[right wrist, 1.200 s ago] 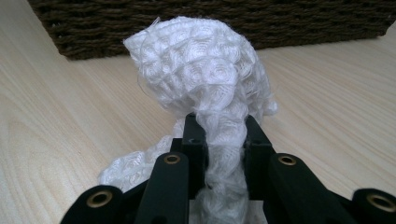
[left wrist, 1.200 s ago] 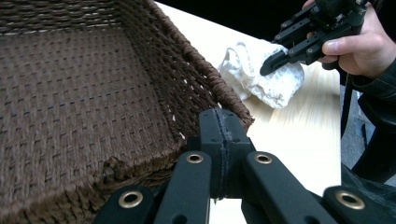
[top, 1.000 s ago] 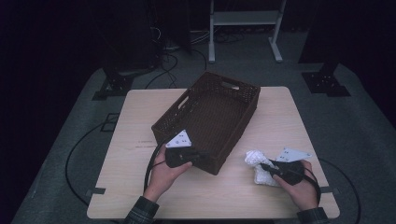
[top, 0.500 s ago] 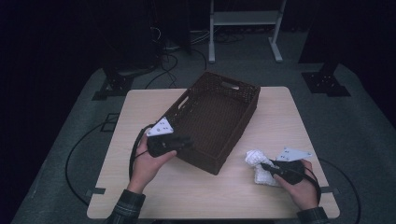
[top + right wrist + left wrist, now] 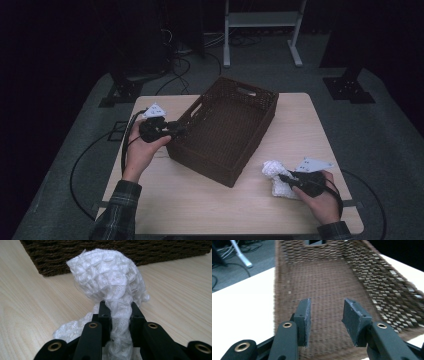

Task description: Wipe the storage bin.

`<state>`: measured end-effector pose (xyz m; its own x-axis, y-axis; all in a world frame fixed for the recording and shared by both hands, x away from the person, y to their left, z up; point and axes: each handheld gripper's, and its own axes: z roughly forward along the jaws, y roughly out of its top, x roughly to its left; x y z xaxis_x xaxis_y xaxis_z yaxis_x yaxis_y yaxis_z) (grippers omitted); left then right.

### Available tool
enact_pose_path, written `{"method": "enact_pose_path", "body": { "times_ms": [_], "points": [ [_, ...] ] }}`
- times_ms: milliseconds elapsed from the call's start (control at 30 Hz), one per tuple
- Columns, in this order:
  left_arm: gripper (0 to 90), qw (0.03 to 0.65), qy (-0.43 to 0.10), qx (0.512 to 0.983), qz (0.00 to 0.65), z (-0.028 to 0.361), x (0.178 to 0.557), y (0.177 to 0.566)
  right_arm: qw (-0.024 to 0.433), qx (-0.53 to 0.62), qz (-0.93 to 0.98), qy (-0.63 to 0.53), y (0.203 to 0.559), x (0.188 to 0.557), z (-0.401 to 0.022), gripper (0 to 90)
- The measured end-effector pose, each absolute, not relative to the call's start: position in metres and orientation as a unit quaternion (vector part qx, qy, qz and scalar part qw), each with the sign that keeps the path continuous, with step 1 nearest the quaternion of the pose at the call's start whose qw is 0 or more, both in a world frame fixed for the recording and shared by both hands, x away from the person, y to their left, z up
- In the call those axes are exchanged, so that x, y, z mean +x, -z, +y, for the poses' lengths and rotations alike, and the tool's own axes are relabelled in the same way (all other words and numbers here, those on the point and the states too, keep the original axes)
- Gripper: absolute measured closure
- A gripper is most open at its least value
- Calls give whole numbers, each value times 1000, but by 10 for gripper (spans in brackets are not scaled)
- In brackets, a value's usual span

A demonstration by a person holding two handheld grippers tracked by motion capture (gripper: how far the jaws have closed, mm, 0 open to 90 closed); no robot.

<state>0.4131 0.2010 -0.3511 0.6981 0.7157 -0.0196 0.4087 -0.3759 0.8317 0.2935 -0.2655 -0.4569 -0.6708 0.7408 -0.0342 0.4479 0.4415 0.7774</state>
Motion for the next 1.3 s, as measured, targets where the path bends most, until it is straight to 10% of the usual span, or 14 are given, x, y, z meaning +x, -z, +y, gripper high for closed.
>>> {"method": "enact_pose_path", "body": {
  "times_ms": [733,1300],
  "points": [
    [658,374,-163,824,392,197,493,383,190,363,826,-387,457,292,-269,766],
    [818,356,-153,826,409,198,486,389,190,364,825,-388,458,292,-271,765]
  ]
}}
